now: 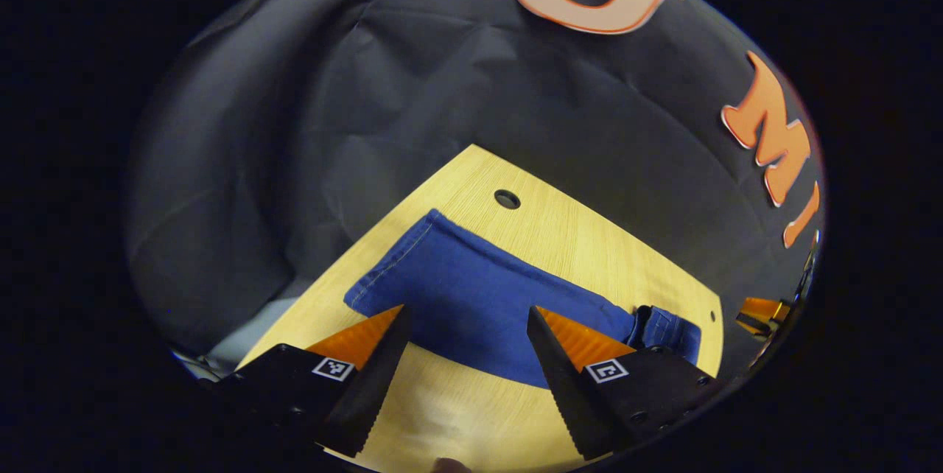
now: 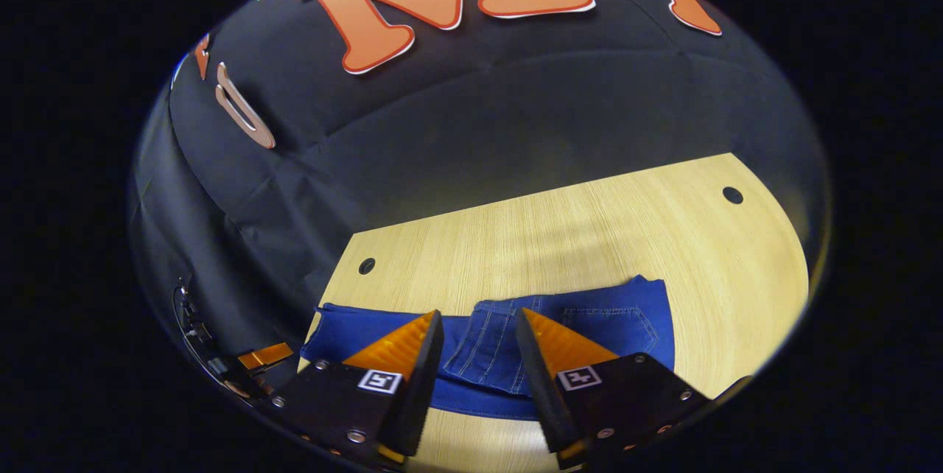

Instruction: Grasp the waist and the cuffs of the jeans and fold them to make the two legs overlap; first hold the waist and fold one-third of the jeans toward the cuffs, then hold the cuffs and fold the remaining one-third in the same direction to finish folding.

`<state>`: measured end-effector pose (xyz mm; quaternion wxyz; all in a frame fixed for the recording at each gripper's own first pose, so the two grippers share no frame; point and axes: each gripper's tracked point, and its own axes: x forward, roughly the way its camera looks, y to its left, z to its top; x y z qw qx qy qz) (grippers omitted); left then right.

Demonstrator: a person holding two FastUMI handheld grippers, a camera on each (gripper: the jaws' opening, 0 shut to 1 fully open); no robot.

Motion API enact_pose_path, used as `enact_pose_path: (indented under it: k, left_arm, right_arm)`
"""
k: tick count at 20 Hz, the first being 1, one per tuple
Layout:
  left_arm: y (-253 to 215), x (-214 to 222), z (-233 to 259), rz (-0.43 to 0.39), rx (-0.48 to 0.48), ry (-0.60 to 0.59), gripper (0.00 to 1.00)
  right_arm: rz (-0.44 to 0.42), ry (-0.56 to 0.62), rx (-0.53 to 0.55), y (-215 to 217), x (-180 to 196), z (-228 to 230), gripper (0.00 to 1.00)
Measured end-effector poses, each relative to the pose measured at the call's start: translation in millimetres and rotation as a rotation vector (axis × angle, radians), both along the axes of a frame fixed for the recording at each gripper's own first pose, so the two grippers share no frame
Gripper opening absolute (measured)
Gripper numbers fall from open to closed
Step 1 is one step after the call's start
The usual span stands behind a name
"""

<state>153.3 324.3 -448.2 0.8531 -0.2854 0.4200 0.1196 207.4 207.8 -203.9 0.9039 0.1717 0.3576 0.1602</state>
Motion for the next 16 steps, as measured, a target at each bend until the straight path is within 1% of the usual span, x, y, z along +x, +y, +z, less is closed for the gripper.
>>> enact_pose_path:
  k: [1,2,3,4,6,9,11,14,16]
  left_arm:
    - [3,0,-5,0.022,-0.041,0.006,0.98]
    - [6,-4,-12,0.051,-0.085,0.029,0.98]
    - [10,-7,-19,0.079,-0.128,0.046,0.98]
    - [15,-5,-25,0.113,-0.176,0.039,0.98]
    - [27,-14,-37,0.175,-0.243,0.061,0.98]
    - [42,-23,-58,0.243,-0.311,0.106,0.98]
    - [54,-28,-68,0.265,-0.361,0.127,0.98]
    - [67,-28,-83,0.288,-0.393,0.15,0.98]
    - [70,-16,-88,0.298,-0.421,0.137,0.98]
  right_arm:
    - [-0.005,-0.011,-0.008,-2,-1,3,0.68]
    - [-0.009,-0.025,-0.016,-4,-3,8,0.69]
    - [-0.022,-0.035,-0.029,-9,-4,10,0.8]
    - [-0.029,-0.038,-0.037,-12,-6,13,0.84]
    - [-0.048,-0.053,-0.063,-22,-10,19,0.89]
    - [-0.079,-0.093,-0.083,-32,-17,37,0.92]
    - [-0.107,-0.111,-0.082,-41,-22,48,0.94]
    - [-0.15,-0.136,-0.088,-55,-38,64,0.95]
    - [-0.175,-0.15,-0.095,-63,-47,72,0.95]
